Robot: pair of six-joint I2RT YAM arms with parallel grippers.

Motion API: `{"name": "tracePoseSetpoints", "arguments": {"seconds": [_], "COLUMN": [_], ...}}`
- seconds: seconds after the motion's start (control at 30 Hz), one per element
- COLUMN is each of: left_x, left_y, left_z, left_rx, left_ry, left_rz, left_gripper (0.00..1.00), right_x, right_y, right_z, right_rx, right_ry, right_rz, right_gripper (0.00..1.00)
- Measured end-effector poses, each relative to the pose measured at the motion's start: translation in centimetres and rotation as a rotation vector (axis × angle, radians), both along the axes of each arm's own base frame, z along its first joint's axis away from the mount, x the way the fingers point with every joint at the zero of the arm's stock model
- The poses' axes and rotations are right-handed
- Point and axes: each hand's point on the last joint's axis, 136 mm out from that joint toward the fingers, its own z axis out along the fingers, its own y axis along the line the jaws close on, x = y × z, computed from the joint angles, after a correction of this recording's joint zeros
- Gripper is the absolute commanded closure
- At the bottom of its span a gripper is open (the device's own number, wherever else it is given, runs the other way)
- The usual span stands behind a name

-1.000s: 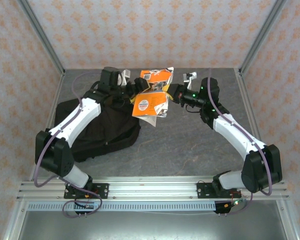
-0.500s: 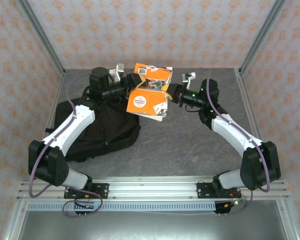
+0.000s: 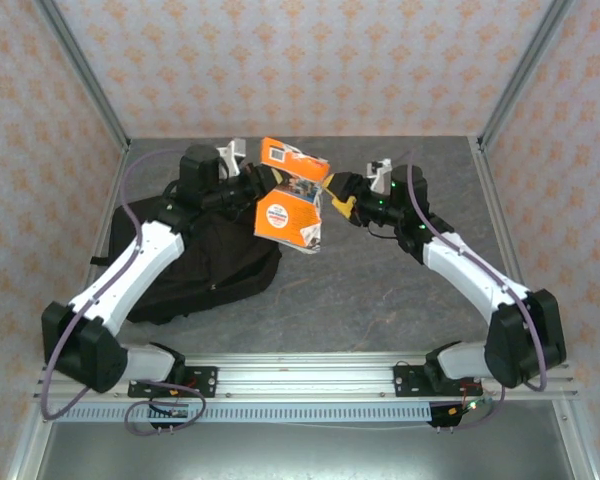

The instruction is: Pack the student bag

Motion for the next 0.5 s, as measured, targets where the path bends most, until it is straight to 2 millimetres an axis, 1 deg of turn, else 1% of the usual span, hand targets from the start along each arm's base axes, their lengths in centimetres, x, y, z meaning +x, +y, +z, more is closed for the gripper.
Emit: {"name": "tracePoseSetpoints", "arguments": {"seconds": [0.07,0.1,0.13,0.17,0.23,0.3,0.37,0.5], "left_x": [-0.6,-0.9,-1.1,-1.2,-1.2,-0.9,-0.6,-0.4], "left_y": [2.0,3.2,4.0,5.0,6.3,7.3,8.2,9.5], "left_z": [-0.2,-0.2,-0.3,-0.4,-0.4,0.0,0.5,1.6], "left_rx": [-0.015,-0.031,-0.047,-0.065,-0.097,-0.137,-0.172,-0.235], "left_ry": [-0.021,-0.034,-0.041,-0.050,-0.056,-0.067,-0.079,-0.107], "left_rz": [0.128,0.206,0.269,0.343,0.452,0.546,0.615,0.712], "left_gripper": [1.00,1.00,1.00,1.00,1.00,1.00,1.00,1.00], "right_x": [-0.4,-0.7,-1.1,-1.6,-2.5,-3.3,-3.7,-4.0], "right_y": [-1.3,-1.7,-1.6,-1.2,0.5,2.7,4.6,7.9], "right_z": [0.1,0.4,0.7,1.1,1.8,2.0,1.1,-2.1], "right_rx": [-0.010,-0.006,0.003,0.015,0.063,0.134,0.196,0.272], "right_ry": [0.000,-0.004,-0.005,-0.005,0.003,0.029,0.078,0.187], "right_rz": [-0.086,-0.117,-0.137,-0.143,-0.130,-0.099,-0.083,-0.080], "right_gripper": [0.07,0.04,0.01,0.00,0.01,0.01,0.01,0.00]}}
